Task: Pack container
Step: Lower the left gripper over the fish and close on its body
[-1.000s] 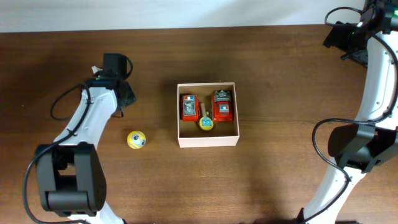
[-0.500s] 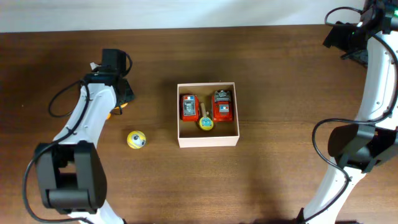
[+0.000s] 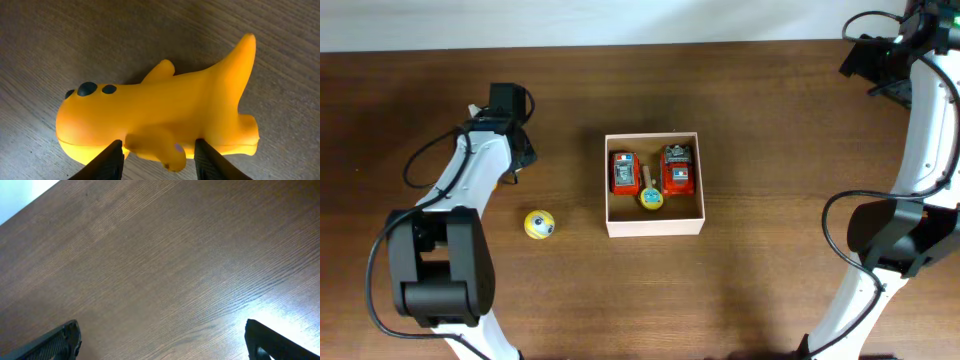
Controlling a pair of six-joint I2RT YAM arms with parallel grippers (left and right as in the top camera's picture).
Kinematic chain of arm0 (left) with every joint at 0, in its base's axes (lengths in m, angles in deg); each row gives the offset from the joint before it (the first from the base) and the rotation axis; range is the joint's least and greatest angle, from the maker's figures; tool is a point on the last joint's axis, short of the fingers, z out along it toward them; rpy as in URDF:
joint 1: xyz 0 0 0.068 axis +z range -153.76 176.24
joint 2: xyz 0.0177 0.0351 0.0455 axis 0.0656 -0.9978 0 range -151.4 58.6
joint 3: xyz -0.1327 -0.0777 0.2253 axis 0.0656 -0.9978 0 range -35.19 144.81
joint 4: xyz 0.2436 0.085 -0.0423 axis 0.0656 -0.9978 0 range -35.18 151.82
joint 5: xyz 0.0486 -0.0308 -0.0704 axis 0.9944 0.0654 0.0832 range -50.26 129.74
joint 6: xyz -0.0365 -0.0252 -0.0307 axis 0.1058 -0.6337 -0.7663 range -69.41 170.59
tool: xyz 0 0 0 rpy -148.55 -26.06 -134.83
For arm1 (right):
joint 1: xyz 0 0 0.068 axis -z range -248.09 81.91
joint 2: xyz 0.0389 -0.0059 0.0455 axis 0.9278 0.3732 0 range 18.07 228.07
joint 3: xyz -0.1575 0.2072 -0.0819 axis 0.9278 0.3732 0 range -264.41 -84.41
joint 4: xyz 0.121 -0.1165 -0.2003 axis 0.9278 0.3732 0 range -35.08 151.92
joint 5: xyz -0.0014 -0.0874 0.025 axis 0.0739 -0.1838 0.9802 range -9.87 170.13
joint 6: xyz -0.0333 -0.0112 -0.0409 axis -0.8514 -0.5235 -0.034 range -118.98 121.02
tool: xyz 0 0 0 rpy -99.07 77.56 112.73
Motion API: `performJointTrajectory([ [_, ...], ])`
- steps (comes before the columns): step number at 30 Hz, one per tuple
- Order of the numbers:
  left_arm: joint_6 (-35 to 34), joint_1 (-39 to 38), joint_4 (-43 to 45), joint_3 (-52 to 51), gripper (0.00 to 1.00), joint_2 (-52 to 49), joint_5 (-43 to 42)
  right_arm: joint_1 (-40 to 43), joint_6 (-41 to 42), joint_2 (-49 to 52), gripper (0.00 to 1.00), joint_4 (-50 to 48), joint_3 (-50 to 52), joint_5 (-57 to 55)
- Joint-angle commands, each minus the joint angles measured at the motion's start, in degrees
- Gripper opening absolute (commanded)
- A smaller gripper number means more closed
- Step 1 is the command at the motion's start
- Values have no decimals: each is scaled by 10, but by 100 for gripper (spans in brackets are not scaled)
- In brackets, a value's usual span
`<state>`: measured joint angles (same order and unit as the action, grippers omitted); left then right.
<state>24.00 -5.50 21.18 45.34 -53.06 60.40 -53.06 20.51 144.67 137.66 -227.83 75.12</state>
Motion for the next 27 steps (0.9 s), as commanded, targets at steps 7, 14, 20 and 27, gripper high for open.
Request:
performJointTrajectory([
  [7,14,5,5,9,42,-9,12,0,5,1,99,0,1,-1],
  [14,14,5,7,9,34,-9,13,0,5,1,99,0,1,-1],
  [20,14,5,10,9,50,-9,13,0,5,1,99,0,1,-1],
  [27,14,5,19,9,55,-9,17,0,5,1,99,0,1,-1],
])
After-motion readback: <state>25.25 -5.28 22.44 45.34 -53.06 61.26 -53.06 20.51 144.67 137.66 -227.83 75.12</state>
